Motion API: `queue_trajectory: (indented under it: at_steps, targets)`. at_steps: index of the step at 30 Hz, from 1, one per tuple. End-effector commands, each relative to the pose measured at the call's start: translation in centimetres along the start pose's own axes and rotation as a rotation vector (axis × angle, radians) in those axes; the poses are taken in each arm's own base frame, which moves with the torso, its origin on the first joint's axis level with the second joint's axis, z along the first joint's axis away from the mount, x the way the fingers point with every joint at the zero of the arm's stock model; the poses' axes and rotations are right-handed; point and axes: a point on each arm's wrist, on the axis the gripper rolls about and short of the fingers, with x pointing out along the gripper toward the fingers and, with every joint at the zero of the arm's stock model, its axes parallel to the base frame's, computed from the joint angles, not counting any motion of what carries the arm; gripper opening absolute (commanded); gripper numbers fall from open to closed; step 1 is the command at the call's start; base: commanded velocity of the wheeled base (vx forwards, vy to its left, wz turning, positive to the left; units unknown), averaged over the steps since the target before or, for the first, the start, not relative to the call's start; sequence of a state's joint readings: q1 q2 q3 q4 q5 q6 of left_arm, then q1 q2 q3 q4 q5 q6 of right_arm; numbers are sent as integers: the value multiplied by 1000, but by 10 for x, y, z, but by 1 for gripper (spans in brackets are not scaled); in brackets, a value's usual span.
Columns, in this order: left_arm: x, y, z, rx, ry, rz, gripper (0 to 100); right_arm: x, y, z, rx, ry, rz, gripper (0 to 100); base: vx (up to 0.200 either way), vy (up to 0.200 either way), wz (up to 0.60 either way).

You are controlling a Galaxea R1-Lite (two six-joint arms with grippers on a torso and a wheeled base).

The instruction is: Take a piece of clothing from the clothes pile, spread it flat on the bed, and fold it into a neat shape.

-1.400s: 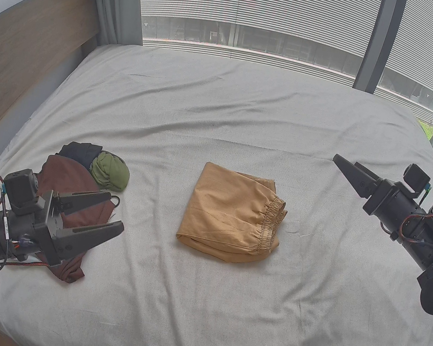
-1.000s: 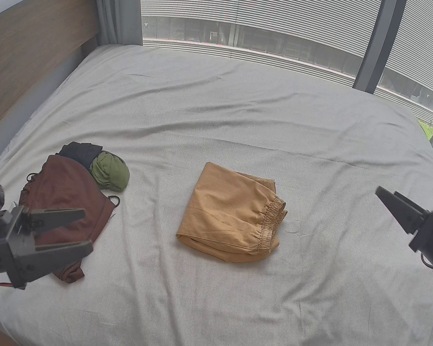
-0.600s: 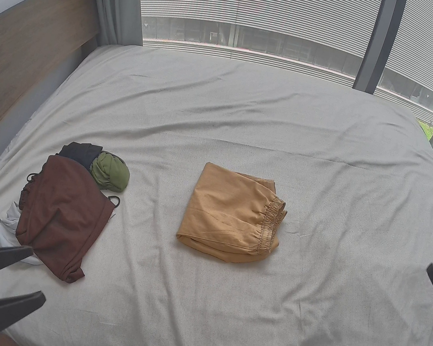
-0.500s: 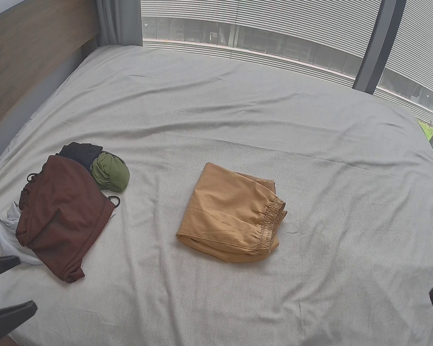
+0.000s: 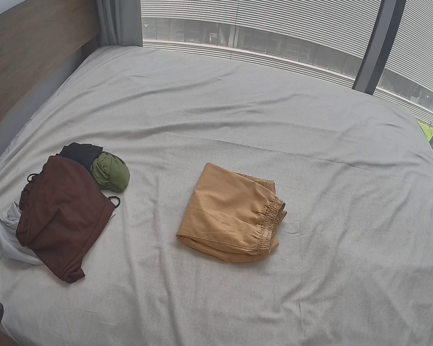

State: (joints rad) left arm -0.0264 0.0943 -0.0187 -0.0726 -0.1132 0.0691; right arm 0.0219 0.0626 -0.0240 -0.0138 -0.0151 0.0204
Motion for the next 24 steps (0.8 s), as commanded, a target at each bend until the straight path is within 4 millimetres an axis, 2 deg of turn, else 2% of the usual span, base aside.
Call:
queue_trajectory:
  at_steps: [1, 6, 24]
  targets:
    - [-6, -2, -9, -35, -50, 39, 100, -3, 0, -10, -15, -25, -19, 100, 0, 0, 0]
    - [-7, 0, -16, -49, 30, 152, 100, -3, 0, -9, -18, -26, -11, 100, 0, 0, 0]
    - [-6, 0, -15, -55, 7, 136, 100, -3, 0, -9, -22, -26, 1, 100, 0, 0, 0]
